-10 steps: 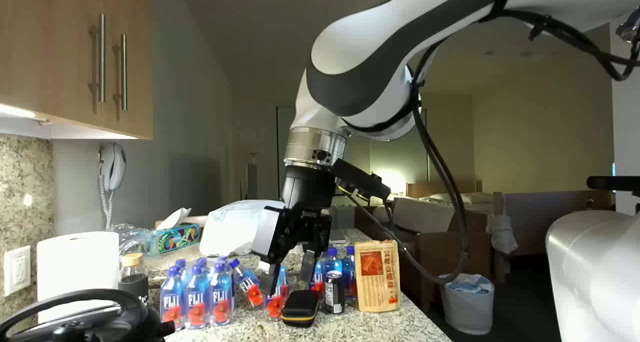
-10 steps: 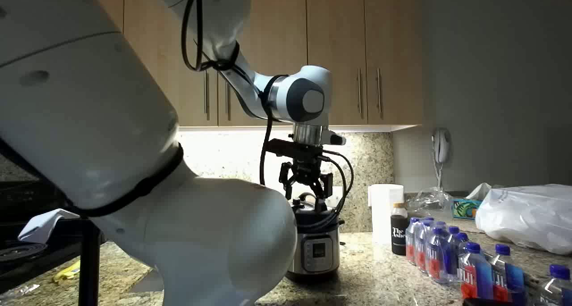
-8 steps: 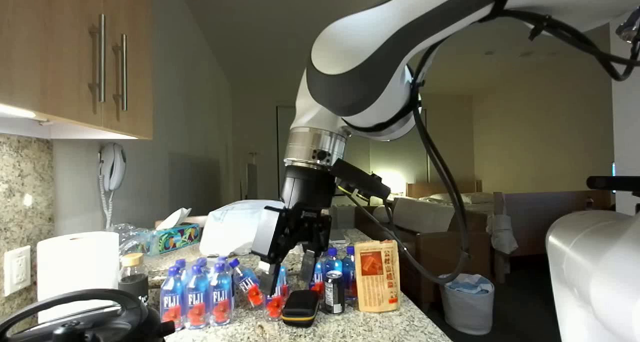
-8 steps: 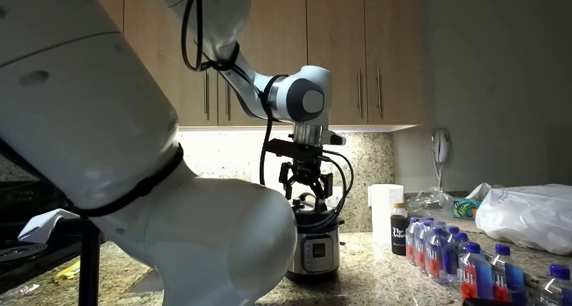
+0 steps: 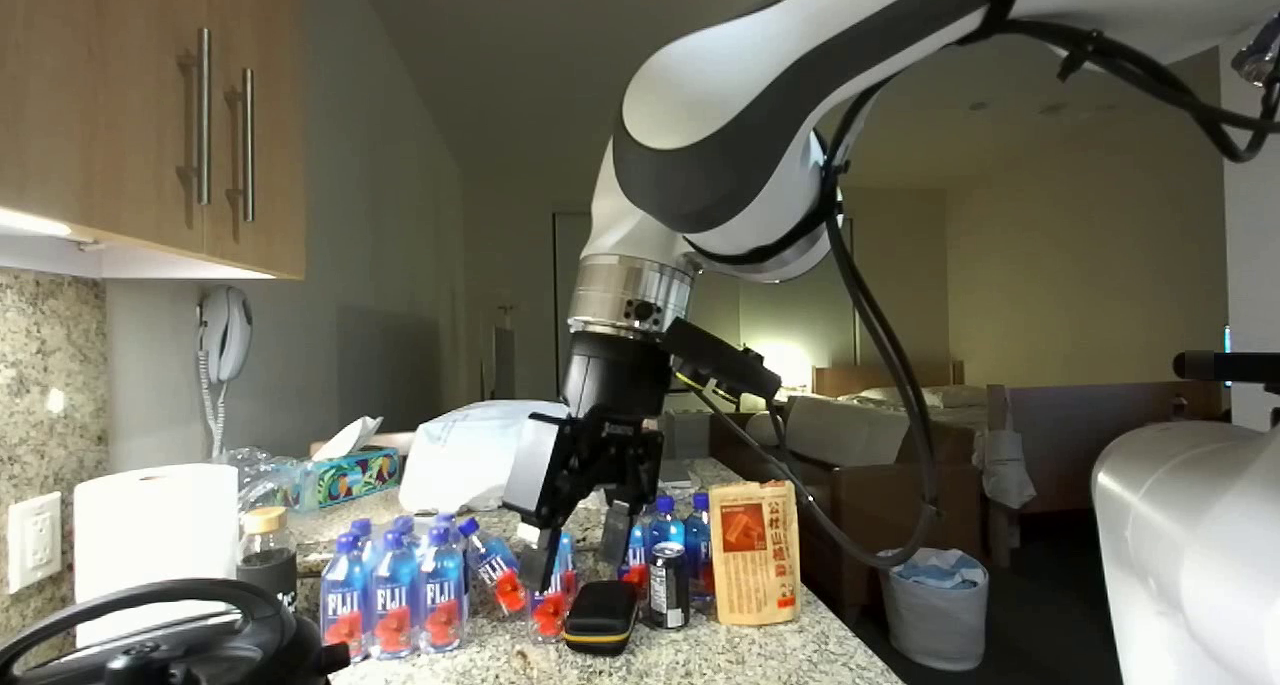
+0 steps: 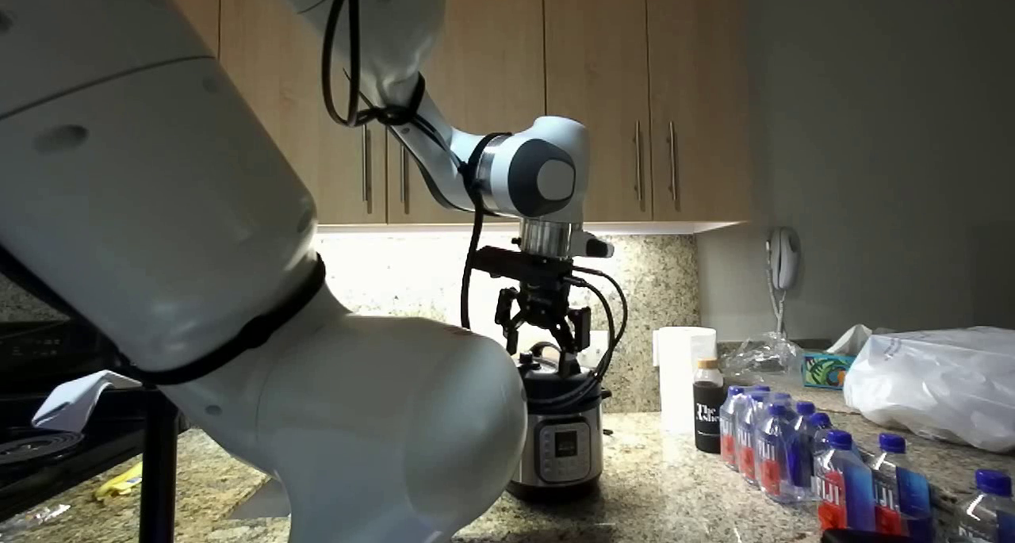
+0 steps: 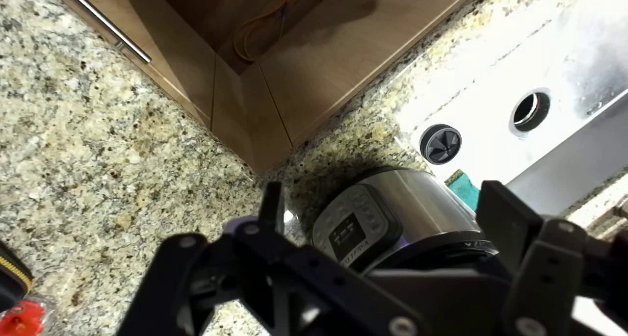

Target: Pick up the lid from the cooker and put it on the counter

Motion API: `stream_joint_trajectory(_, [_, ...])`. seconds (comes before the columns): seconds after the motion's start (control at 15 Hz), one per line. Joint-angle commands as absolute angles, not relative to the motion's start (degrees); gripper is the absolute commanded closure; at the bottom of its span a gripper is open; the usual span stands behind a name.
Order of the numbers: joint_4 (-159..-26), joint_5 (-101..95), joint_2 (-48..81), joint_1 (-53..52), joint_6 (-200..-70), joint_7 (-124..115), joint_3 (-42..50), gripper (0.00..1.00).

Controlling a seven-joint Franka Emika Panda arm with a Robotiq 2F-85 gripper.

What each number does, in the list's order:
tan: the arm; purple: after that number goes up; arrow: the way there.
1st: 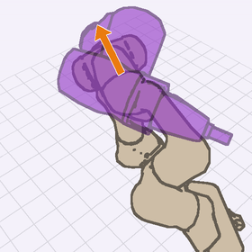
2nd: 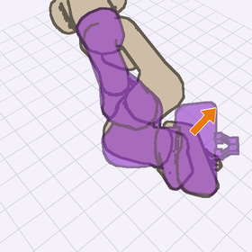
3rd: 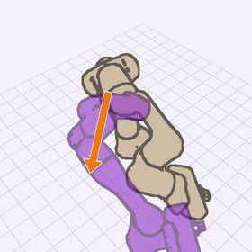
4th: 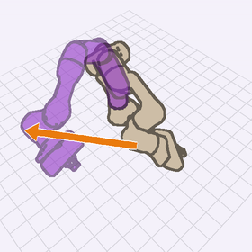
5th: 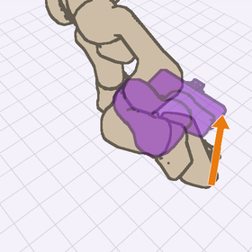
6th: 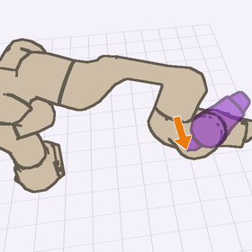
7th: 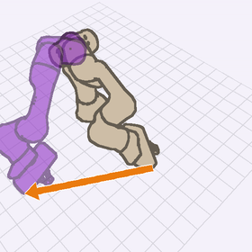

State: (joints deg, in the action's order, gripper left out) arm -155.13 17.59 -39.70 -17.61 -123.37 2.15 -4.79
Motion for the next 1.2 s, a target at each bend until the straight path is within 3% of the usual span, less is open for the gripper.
stream_joint_trajectory(0.0, [-155.0,18.1,-39.7,-16.9,-123.1,2.5,-5.4,0.0])
stream_joint_trajectory(0.87, [-155.6,14.0,-40.0,-15.9,-124.8,4.3,-6.6,0.0])
stream_joint_trajectory(0.93, [-149.5,8.9,-39.0,-11.9,-119.4,9.2,-1.5,0.0])
stream_joint_trajectory(1.13, [-142.8,1.5,-35.7,-8.9,-120.1,14.9,1.3,0.0])
